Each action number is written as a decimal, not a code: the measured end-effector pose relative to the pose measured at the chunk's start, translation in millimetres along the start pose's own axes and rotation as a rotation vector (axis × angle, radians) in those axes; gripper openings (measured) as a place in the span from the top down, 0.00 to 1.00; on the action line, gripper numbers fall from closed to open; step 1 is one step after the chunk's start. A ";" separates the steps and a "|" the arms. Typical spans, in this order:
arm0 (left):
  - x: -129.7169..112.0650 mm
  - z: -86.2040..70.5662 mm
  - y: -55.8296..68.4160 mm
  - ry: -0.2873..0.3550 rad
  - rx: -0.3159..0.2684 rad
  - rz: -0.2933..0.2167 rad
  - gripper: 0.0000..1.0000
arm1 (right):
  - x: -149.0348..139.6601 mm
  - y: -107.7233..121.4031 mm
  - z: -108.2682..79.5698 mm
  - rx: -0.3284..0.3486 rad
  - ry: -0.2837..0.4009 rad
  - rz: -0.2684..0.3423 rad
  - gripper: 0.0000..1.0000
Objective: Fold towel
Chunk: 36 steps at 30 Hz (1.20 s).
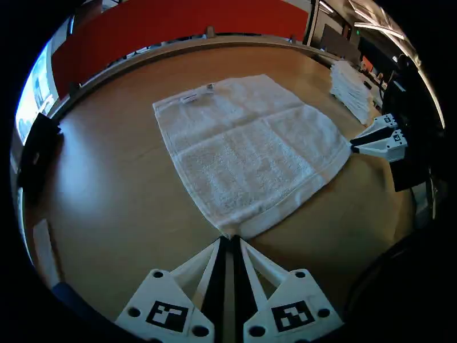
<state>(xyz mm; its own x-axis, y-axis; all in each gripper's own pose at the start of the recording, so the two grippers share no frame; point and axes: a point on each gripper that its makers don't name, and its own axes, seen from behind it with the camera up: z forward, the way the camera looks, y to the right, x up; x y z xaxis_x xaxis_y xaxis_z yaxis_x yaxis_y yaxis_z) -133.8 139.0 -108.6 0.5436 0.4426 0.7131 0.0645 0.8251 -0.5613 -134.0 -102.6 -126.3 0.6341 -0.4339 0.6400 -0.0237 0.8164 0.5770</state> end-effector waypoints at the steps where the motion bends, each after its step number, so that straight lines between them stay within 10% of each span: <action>1: 0.2 -0.4 -0.1 0.001 -0.002 -0.002 0.92 | 0.5 0.2 -0.4 -0.002 0.001 -0.001 0.89; 18: 18.1 -28.1 0.2 0.040 -0.035 -0.065 0.92 | 36.0 0.0 -23.4 -0.006 0.072 -0.016 0.89; 36: 47.7 -79.9 7.6 0.095 -0.053 -0.127 0.92 | 89.5 -7.8 -86.4 0.000 0.185 -0.023 0.89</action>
<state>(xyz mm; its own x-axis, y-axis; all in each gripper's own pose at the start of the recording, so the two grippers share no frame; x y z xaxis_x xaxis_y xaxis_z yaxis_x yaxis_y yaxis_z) -40.5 138.4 -112.4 0.6051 0.2984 0.7381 0.1805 0.8515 -0.4923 -10.3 -115.0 -117.4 0.7659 -0.3752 0.5221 -0.0070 0.8071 0.5904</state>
